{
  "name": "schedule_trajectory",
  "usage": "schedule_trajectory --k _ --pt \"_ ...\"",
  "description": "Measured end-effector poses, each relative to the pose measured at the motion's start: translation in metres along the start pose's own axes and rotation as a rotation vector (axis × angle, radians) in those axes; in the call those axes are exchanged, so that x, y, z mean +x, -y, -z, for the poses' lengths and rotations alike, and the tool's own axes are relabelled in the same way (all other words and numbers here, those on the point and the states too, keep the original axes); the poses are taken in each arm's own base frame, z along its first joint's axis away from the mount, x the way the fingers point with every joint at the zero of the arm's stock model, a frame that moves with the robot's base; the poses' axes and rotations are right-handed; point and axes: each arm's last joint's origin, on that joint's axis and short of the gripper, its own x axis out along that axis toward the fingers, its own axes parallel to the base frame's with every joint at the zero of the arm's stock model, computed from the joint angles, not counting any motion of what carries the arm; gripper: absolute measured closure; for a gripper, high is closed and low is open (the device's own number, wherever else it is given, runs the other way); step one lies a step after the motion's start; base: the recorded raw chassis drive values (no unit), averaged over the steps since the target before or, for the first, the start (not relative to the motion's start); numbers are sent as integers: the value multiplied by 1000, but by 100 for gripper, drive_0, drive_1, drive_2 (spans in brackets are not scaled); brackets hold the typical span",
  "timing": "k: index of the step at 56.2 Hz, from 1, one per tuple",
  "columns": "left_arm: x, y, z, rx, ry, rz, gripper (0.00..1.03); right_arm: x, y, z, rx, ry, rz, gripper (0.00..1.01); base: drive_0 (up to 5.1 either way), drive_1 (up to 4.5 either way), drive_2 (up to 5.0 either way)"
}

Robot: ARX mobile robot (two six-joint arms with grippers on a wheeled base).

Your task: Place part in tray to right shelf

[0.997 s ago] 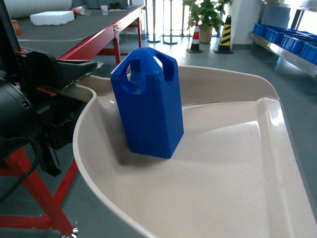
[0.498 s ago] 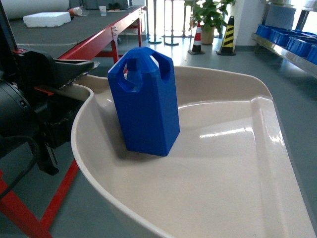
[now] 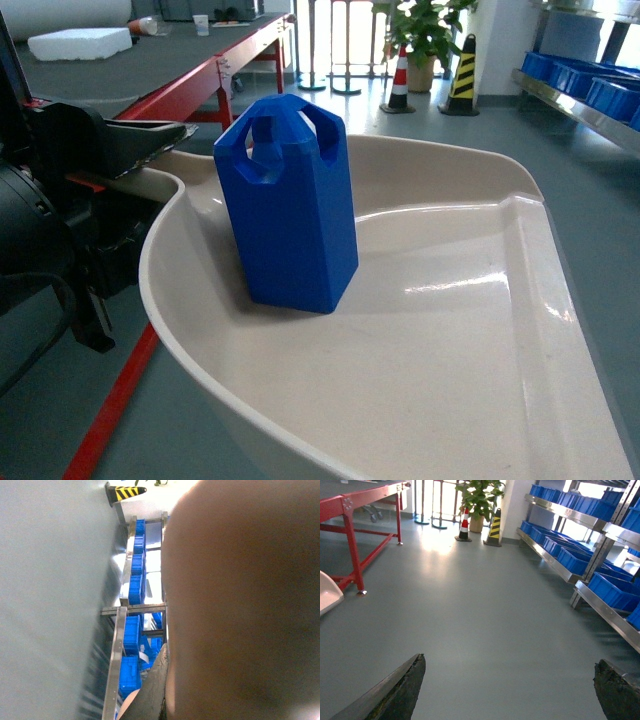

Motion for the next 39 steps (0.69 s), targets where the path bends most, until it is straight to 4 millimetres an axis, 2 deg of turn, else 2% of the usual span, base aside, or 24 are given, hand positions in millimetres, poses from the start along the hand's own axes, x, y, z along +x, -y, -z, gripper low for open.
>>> schedule_trajectory --k 39 --pt "0 0 0 0 0 -1 89 0 0 0 -1 -3 -2 3 -4 394 -401"
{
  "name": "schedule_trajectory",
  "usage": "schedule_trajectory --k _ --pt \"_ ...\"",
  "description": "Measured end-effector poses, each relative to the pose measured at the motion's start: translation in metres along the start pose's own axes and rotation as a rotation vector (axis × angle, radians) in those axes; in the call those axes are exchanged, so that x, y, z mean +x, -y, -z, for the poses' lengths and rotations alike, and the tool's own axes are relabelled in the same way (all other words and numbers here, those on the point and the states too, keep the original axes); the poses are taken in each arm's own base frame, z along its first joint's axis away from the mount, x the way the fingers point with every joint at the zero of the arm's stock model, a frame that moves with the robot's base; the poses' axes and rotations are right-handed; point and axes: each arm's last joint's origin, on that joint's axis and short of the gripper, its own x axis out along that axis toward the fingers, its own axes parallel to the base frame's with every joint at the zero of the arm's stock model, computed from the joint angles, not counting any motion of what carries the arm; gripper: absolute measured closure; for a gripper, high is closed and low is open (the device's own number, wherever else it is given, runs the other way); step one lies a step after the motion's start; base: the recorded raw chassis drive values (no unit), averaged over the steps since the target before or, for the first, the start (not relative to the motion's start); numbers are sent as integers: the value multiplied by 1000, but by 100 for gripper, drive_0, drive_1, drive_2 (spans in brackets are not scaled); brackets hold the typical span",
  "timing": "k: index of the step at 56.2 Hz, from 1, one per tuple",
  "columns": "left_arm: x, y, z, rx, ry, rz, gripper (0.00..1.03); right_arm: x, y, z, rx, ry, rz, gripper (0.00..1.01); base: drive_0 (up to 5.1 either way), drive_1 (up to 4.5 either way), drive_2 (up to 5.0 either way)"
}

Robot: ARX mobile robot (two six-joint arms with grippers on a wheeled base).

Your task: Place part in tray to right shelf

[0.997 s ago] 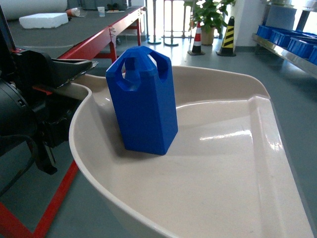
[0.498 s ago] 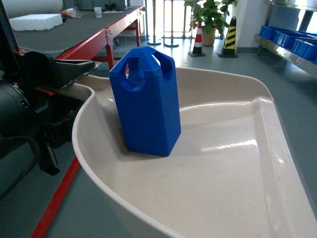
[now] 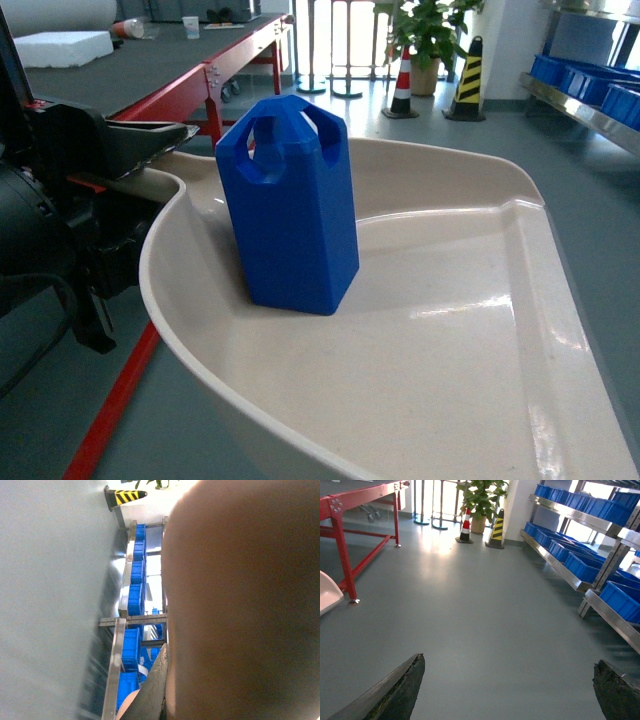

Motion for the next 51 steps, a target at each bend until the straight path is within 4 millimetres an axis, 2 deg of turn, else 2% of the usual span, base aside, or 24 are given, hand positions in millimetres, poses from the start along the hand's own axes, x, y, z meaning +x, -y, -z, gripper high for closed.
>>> schedule_trajectory --k 51 --pt "0 0 0 0 0 -2 89 0 0 0 1 3 0 3 6 406 -394"
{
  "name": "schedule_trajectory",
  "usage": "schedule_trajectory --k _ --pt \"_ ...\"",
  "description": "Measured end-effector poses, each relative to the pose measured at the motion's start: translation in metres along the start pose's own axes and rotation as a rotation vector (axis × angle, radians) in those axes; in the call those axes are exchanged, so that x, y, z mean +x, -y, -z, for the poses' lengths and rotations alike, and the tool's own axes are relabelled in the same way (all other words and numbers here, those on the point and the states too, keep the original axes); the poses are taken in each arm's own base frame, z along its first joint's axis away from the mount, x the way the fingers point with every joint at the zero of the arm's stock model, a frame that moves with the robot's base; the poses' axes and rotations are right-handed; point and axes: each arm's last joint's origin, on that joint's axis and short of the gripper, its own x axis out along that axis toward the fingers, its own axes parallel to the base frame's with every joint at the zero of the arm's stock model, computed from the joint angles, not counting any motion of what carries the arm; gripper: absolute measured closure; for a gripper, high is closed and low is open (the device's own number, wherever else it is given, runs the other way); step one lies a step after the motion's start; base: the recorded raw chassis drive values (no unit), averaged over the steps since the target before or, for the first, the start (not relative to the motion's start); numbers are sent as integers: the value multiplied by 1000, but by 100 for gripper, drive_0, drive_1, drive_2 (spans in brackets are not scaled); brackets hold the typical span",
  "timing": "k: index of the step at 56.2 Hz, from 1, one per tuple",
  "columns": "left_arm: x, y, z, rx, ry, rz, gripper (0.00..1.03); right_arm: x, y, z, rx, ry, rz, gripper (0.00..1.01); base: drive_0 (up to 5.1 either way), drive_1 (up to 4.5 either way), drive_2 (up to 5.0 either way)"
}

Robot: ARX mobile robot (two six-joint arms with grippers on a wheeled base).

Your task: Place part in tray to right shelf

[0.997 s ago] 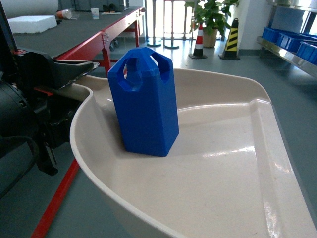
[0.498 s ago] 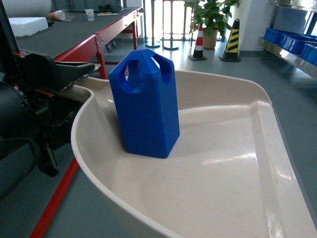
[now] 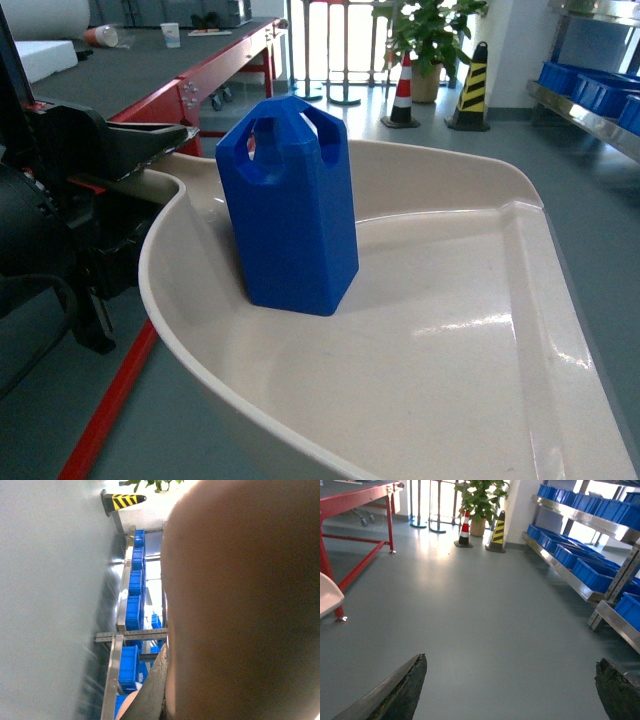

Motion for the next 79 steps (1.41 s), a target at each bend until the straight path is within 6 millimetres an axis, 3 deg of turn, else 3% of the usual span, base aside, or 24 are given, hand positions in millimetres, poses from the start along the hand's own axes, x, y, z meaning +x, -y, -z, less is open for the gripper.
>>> schedule_trajectory --k 79 --pt "0 0 0 0 -1 1 89 0 0 1 -2 -3 0 3 5 411 -400"
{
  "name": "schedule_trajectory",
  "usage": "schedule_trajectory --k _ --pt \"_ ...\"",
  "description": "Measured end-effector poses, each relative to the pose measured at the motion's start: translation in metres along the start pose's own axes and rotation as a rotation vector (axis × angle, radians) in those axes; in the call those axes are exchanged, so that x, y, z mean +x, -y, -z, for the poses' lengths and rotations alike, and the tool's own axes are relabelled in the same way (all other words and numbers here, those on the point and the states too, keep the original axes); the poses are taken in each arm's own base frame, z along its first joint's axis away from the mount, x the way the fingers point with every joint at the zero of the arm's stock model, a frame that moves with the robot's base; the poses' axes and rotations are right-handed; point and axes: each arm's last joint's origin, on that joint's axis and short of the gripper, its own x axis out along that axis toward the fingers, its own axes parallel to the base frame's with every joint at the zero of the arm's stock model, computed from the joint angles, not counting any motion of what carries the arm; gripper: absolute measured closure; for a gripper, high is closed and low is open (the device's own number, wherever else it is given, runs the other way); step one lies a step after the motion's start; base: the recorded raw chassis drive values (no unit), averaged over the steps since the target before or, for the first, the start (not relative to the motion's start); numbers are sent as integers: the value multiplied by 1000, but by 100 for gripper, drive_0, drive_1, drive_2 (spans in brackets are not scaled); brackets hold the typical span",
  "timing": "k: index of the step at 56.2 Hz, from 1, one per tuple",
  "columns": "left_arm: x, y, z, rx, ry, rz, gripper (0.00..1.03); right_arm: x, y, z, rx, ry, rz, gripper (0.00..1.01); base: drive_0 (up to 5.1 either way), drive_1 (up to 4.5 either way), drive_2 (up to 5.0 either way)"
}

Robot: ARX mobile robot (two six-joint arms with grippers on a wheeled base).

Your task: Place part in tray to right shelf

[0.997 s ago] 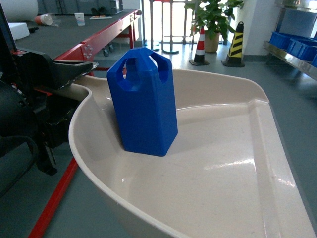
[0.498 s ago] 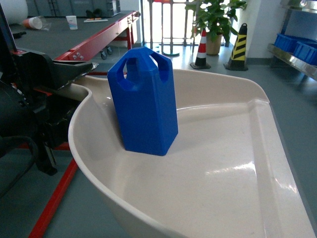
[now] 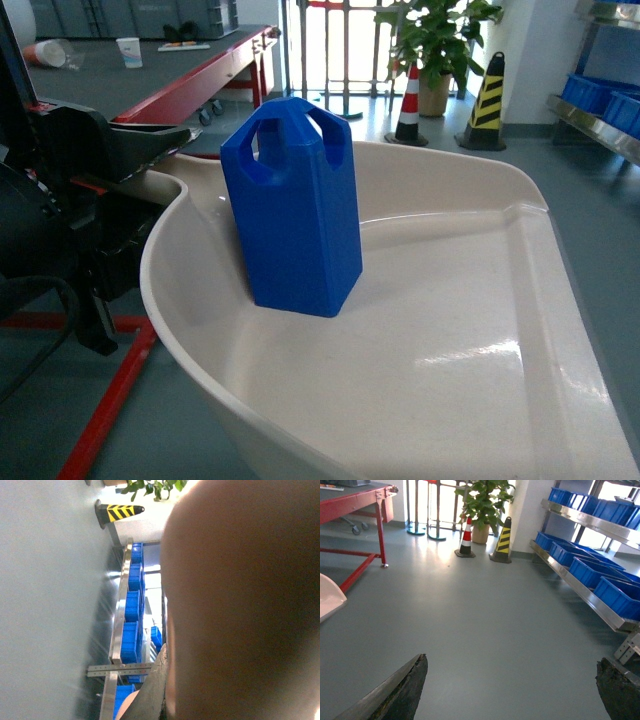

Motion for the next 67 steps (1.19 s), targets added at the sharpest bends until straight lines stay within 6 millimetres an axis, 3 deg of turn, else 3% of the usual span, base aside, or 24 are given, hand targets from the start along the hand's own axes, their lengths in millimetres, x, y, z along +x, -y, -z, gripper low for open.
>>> schedule_trajectory --k 67 --pt "0 0 0 0 4 2 89 0 0 0 1 1 0 3 3 410 -404"
